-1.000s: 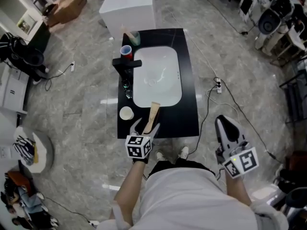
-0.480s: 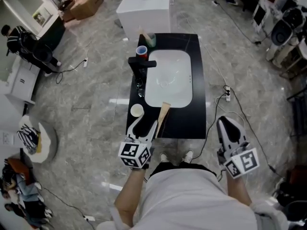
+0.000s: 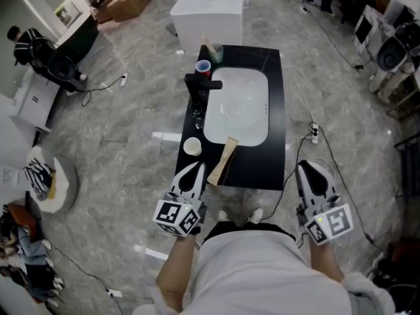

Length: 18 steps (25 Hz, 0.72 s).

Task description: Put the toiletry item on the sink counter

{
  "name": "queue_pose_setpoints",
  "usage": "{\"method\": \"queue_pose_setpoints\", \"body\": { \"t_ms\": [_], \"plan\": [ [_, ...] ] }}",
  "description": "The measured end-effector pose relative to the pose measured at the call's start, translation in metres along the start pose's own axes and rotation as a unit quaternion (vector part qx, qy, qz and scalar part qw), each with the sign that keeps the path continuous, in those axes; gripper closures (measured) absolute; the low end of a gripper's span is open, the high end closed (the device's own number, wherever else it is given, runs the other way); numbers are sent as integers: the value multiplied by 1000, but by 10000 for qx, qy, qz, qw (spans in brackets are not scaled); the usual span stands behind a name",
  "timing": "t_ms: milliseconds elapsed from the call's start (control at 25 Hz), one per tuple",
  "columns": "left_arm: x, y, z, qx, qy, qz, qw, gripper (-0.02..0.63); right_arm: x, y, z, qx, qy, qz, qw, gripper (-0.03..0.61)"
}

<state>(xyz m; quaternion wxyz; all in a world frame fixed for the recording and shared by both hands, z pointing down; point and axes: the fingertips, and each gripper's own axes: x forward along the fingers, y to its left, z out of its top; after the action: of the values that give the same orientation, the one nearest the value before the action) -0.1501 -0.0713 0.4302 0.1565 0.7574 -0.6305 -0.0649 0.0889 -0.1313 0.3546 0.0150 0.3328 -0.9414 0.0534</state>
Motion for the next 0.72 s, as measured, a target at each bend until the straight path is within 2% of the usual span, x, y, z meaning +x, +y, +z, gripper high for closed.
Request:
{"method": "queue_pose_setpoints", "body": {
  "t_ms": [120, 320, 440, 720],
  "plan": [
    [-8, -9, 20, 55, -327, -25, 9994, 611, 0, 1, 1, -51, -23, 38, 10000, 526],
    [-30, -23, 46, 795, -737, 348, 9935, 612, -5, -7, 6, -178, -31, -43, 9998, 526],
    [-42, -31, 52, 1092, -870, 458, 9891, 612, -7, -12, 6, -267, -48, -113, 9996, 526],
    [-63, -52, 66, 1112, -1079, 389, 9872, 612, -11, -14, 8, -330, -109, -157, 9993, 526]
  ]
}}
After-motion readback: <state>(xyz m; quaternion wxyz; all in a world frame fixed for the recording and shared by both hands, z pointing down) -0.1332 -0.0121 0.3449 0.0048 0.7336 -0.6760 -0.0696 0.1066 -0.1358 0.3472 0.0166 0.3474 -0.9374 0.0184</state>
